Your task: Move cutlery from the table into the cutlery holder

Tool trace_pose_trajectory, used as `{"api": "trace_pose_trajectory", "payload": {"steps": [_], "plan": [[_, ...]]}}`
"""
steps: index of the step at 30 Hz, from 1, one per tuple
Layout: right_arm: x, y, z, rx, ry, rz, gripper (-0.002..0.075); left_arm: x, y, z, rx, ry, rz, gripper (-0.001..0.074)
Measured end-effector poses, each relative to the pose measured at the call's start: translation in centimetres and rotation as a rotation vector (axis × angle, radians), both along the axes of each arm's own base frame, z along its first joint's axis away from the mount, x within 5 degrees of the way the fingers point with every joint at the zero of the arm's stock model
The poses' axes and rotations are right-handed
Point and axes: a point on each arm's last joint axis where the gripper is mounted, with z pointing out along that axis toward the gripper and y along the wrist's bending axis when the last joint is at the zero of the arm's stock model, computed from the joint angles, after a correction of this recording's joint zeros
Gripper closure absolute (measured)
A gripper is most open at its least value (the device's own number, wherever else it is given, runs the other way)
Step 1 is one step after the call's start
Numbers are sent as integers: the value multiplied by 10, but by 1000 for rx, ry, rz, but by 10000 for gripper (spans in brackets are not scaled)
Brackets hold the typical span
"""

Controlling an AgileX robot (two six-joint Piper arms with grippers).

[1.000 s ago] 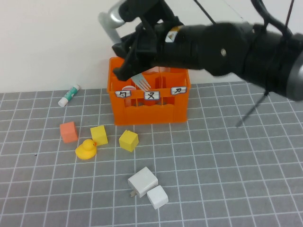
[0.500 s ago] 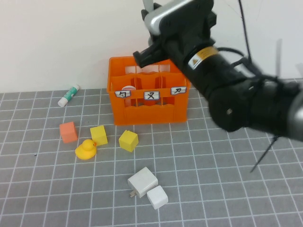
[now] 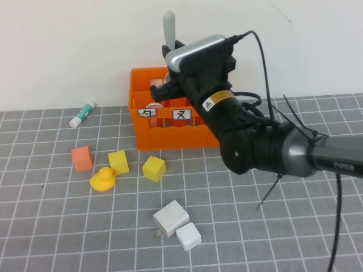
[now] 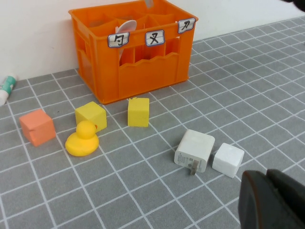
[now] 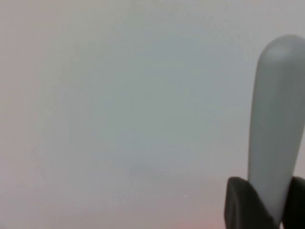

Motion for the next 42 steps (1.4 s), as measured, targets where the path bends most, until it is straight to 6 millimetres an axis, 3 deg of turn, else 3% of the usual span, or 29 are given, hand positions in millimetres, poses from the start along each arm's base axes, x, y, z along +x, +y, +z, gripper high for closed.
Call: {"api": "trace_pose_trajectory", "payload": {"steps": [9,18,24,27,31,34,39,42], "plan": [[29,9,-19,-15,44,-7,568,0,0,0,0,0,0,736],[35,8,-37,-48,98,-7,564,0,0,0,0,0,0,736],[35,8,-40,-54,107,-7,447,0,0,0,0,0,0,736],[36,7,-39,-51,122,-10,426,0,0,0,0,0,0,736],[31,3,-18,-30,124,-10,420,0,0,0,0,0,0,736],[19,-6,18,7,89,-10,419,0,0,0,0,0,0,736],[-17,-33,76,56,30,-9,441,0,0,0,0,0,0,736],[-45,-55,96,52,17,-17,488,0,0,0,0,0,0,736]]}}
